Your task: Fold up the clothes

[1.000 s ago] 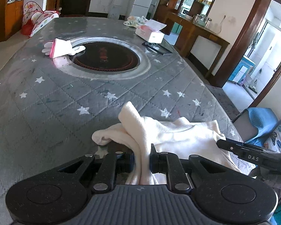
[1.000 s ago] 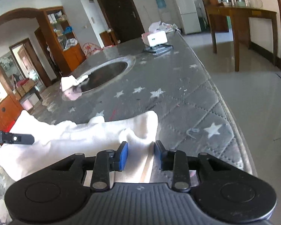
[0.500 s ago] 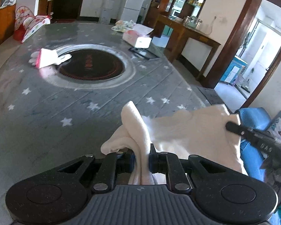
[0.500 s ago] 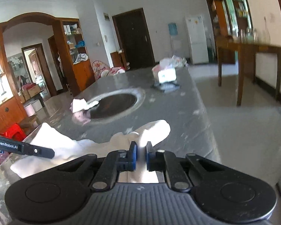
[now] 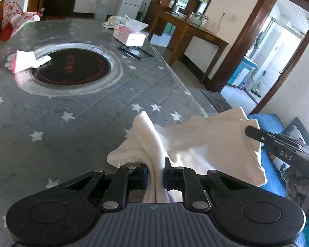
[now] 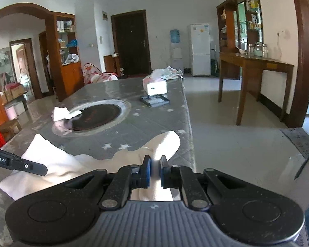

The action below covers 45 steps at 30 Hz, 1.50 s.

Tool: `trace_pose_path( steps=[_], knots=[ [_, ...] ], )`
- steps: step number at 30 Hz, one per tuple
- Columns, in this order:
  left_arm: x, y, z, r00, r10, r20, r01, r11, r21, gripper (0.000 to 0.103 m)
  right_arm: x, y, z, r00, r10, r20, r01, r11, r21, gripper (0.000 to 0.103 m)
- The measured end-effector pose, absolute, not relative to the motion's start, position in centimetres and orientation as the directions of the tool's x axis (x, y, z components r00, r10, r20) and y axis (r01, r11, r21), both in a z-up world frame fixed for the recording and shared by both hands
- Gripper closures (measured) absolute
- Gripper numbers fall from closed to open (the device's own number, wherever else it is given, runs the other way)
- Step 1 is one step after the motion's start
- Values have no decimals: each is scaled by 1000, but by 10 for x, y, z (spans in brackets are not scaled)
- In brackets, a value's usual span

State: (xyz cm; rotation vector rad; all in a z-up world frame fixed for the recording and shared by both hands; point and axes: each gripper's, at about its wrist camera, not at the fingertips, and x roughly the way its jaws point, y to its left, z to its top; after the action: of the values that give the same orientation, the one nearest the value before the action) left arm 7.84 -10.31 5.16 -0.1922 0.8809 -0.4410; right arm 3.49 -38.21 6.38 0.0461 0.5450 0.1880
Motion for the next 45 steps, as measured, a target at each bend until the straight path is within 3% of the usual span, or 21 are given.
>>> trace_pose_path(
  steps=[16, 22, 25, 26, 29, 30, 32, 35, 43, 45],
  knots=[
    [88, -94, 10, 445, -459, -769, 238, 888, -393, 87, 53, -392, 22, 784, 124, -609, -114, 992, 55, 96],
    [85, -94, 12, 455, -444, -772, 249, 896, -369, 80, 54, -390, 18, 775, 106, -623, -110, 993, 32, 92],
    [83, -97, 15, 466, -425, -776, 250, 904, -345, 72, 52, -388, 23, 783, 102, -614, -112, 993, 22, 88],
    [82, -97, 16, 473, -415, -777, 248, 909, -335, 64, 50, -387, 25, 787, 104, -609, -116, 993, 20, 85],
    [79, -96, 18, 491, -390, -779, 240, 920, -310, 57, 45, -380, 29, 790, 128, -600, -143, 989, 23, 63],
    [79, -94, 18, 495, -386, -778, 235, 922, -308, 55, 43, -377, 31, 791, 137, -597, -153, 988, 24, 62],
    [81, -90, 19, 503, -380, -776, 224, 925, -308, 53, 38, -371, 33, 791, 155, -592, -173, 985, 26, 61],
    [83, -87, 19, 514, -362, -777, 206, 932, -298, 50, 33, -360, 35, 788, 180, -589, -206, 978, 24, 51],
    [81, -86, 21, 545, -294, -785, 189, 955, -227, 46, 20, -328, 28, 759, 223, -612, -286, 958, -7, 42],
    [78, -89, 21, 554, -279, -784, 195, 959, -204, 44, 17, -322, 24, 753, 223, -619, -297, 955, -18, 34]
  ],
)
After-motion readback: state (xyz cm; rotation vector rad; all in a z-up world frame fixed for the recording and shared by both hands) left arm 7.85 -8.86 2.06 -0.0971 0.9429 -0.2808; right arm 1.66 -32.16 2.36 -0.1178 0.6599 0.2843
